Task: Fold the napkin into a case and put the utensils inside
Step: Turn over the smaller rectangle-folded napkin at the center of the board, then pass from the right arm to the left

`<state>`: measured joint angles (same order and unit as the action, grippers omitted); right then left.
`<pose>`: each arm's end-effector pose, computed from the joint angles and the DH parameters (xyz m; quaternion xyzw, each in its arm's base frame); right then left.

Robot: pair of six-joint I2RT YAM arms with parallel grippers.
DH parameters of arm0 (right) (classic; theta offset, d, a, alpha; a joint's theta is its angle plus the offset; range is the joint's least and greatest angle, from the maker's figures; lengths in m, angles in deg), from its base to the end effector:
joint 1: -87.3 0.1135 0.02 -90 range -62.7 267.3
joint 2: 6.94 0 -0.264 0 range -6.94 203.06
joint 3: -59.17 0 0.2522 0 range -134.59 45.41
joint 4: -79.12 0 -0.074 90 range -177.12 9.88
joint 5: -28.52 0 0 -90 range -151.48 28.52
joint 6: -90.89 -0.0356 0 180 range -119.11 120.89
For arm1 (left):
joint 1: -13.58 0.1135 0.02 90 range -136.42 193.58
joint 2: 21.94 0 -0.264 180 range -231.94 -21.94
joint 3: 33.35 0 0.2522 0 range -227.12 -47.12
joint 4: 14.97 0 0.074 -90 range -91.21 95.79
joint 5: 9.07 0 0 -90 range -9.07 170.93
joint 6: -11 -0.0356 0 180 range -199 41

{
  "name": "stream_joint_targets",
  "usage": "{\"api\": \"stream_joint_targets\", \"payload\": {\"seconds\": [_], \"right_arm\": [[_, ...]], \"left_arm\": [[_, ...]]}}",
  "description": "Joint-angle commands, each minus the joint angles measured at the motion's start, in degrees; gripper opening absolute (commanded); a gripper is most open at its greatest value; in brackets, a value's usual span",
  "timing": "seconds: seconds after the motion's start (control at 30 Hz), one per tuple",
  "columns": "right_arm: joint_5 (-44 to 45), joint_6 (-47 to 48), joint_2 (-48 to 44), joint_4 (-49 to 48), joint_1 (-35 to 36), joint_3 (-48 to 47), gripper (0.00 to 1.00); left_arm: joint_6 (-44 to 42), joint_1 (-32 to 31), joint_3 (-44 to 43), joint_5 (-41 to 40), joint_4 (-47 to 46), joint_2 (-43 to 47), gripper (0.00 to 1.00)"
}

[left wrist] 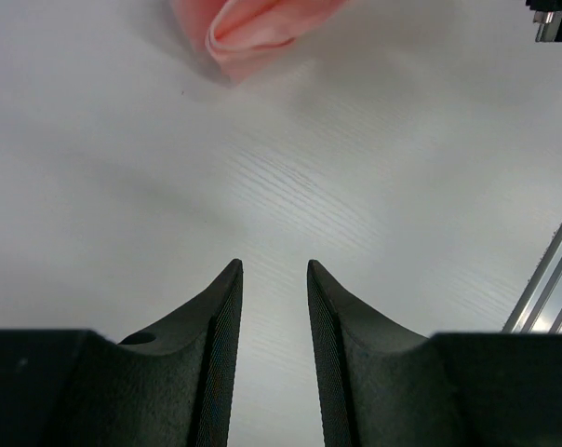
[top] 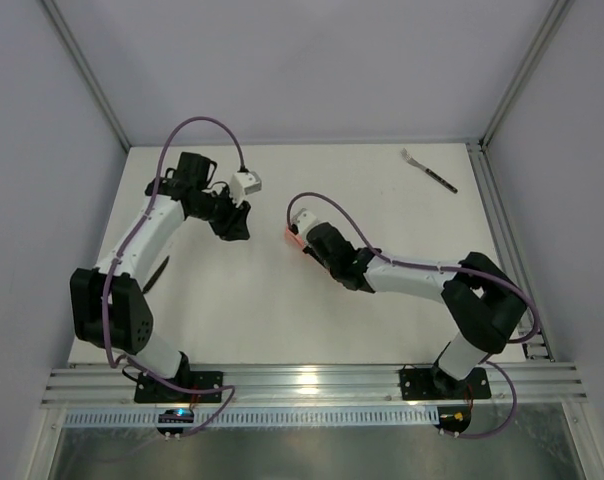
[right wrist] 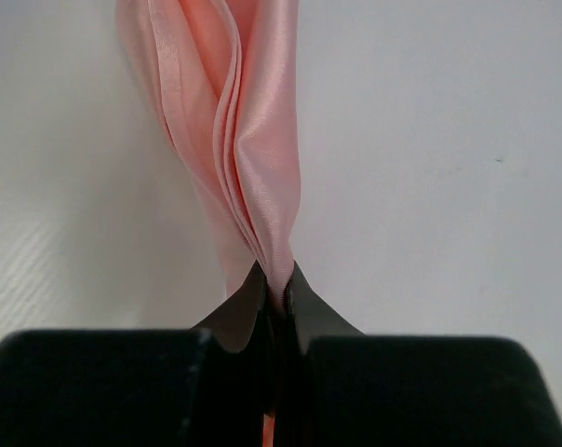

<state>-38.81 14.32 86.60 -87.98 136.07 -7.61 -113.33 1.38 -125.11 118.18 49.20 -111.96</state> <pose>0.2369 0.2495 0.1952 -0.3868 0.8030 -0.0429 0.4513 0.3078 -0.0886 0.2944 0.4334 0.8154 -0.2611 0.2811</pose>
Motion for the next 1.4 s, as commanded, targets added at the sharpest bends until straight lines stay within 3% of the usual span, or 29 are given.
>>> {"api": "stream_joint_targets", "payload": {"seconds": [0.0,0.1,0.2,0.47,0.63,0.83,1.0,1.1,1.2,1.37], "right_arm": [[25.2,5.6,2.0,-1.0,2.2,-0.2,0.04],[34.3,7.9,7.2,-1.7,5.4,-0.2,0.04],[37.2,4.6,12.1,0.7,10.7,-1.5,0.04],[34.9,-9.0,27.7,14.5,23.9,-11.2,0.04],[33.1,-12.9,29.7,17.5,25.9,-13.9,0.04],[32.7,-13.3,32.4,19.0,27.5,-15.4,0.04],[32.3,-13.3,33.8,18.9,28.6,-16.1,0.04],[32.1,-14.5,34.3,19.1,28.8,-16.0,0.04],[31.8,-14.7,34.6,18.4,28.9,-15.5,0.04],[31.8,-14.0,34.8,16.9,28.9,-15.0,0.07]], "left_arm": [[2.0,1.7,0.6,-0.1,-1.2,2.5,0.35],[2.0,2.2,2.0,-1.0,-2.3,3.0,0.34],[2.5,2.2,3.5,-1.8,-3.4,3.0,0.34],[11.5,0.1,4.4,-2.2,-8.7,-3.2,0.33],[15.4,-6.0,-0.8,-6.1,-11.0,-9.8,0.36],[16.4,-12.5,-11.9,-4.5,-10.1,-17.2,0.39],[15.9,-17.1,-14.2,-7.4,-11.3,-21.3,0.4],[14.5,-19.3,-17.3,-9.6,-9.7,-24.5,0.35],[13.2,-20.0,-19.9,-12.3,-7.5,-28.7,0.22],[11.8,-20.0,-21.2,-14.1,-2.8,-34.7,0.2]]}}
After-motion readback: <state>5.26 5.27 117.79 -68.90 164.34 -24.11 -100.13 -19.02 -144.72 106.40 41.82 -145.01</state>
